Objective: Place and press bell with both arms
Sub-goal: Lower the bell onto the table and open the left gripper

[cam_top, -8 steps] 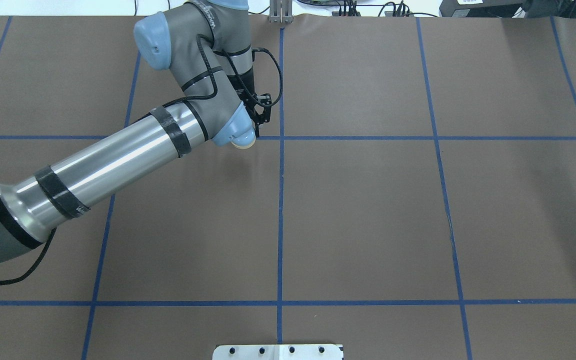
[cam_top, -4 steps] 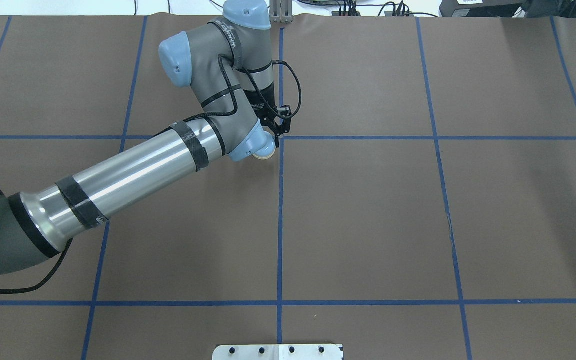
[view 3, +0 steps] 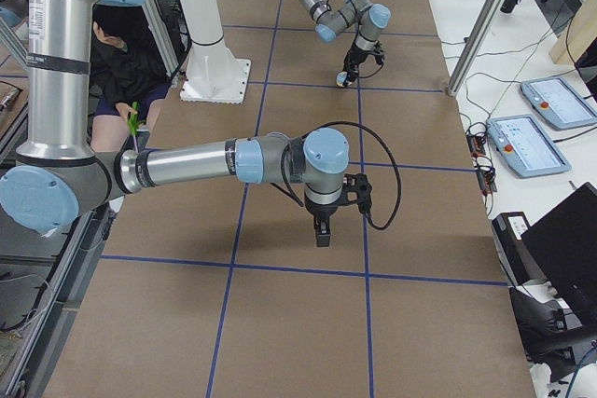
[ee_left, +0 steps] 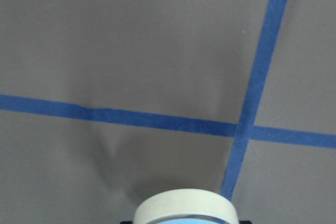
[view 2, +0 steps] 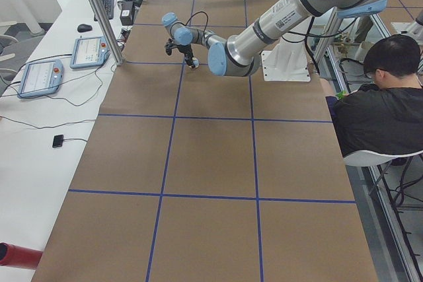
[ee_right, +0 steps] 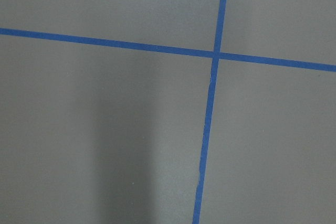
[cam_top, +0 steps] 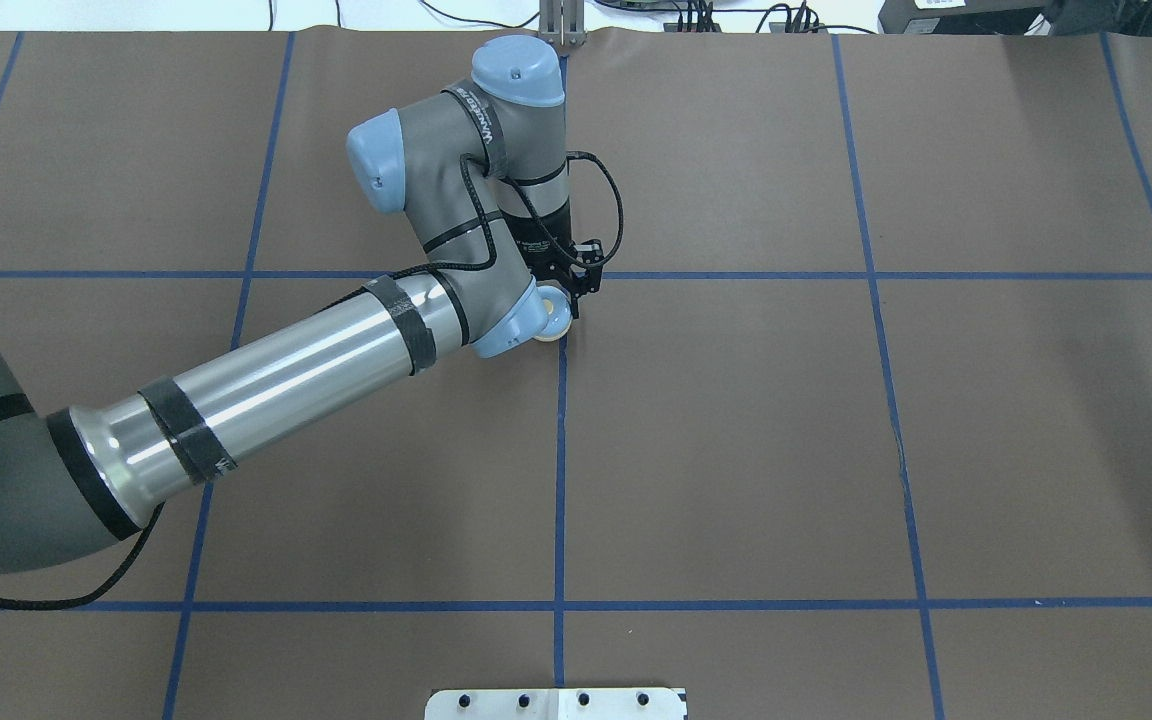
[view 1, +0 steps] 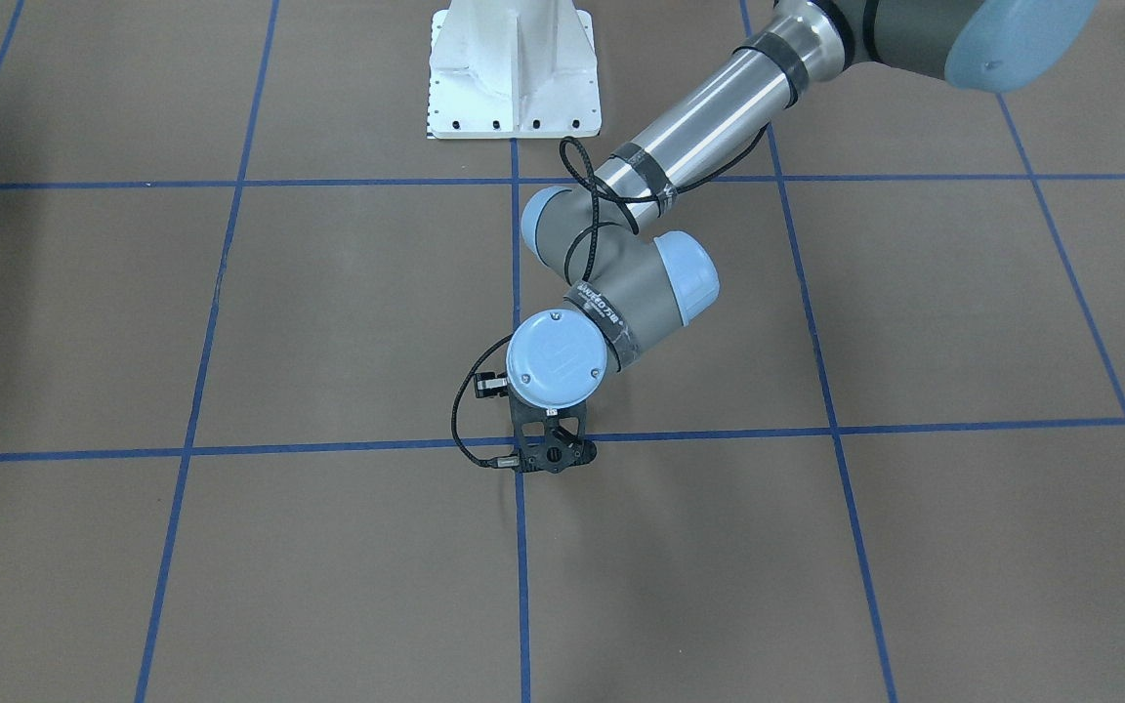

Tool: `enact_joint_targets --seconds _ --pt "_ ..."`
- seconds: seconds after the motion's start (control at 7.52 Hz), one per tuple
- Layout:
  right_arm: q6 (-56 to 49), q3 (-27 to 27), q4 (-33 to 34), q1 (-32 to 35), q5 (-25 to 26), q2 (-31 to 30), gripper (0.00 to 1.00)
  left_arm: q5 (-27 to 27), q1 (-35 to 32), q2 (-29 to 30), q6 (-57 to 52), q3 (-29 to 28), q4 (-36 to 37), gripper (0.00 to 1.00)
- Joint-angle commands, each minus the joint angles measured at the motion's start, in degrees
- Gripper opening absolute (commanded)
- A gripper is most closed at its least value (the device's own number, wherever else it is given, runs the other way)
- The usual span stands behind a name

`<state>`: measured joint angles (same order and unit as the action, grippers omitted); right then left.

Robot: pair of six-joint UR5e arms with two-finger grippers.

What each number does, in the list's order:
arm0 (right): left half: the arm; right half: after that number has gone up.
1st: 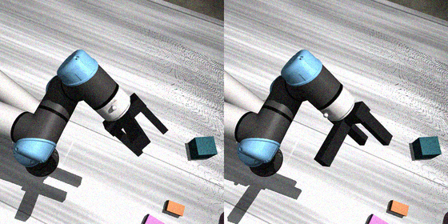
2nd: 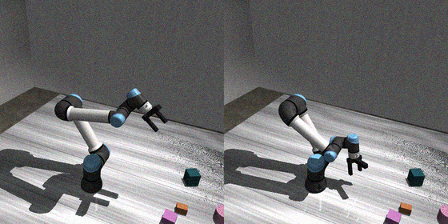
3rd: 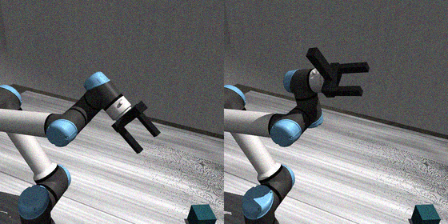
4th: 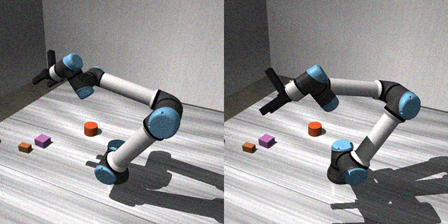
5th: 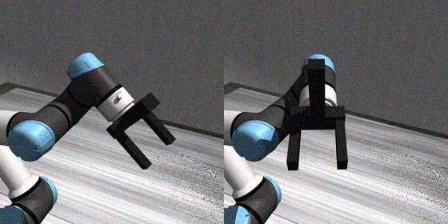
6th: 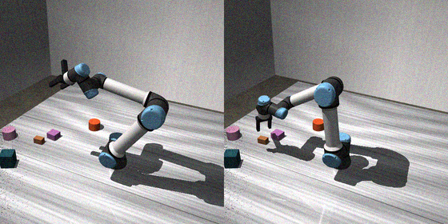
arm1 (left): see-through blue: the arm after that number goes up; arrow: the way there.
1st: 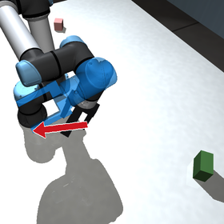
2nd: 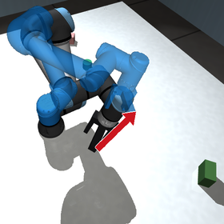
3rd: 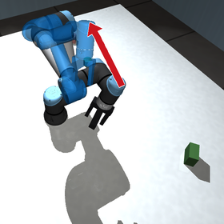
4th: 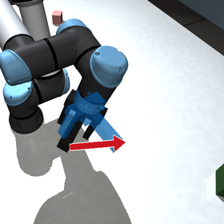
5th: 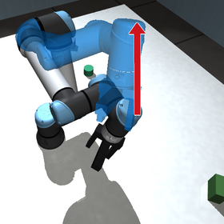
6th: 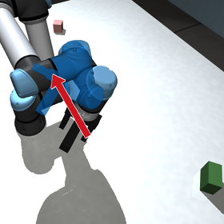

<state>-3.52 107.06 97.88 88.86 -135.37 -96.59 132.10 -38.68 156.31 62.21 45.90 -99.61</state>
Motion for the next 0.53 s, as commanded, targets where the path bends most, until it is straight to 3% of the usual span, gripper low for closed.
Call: enact_joint_targets --seconds 0.0,0.4 --pt "0.0 0.0 -0.1 0.0 0.0 0.0 1.00 -2.6 0.7 0.0 0.5 0.0 -1.8 0.99" --pt "0.0 0.0 0.0 0.0 -0.1 0.4 1.00 -2.0 -1.5 0.4 0.5 1.8 -1.1 1.00"
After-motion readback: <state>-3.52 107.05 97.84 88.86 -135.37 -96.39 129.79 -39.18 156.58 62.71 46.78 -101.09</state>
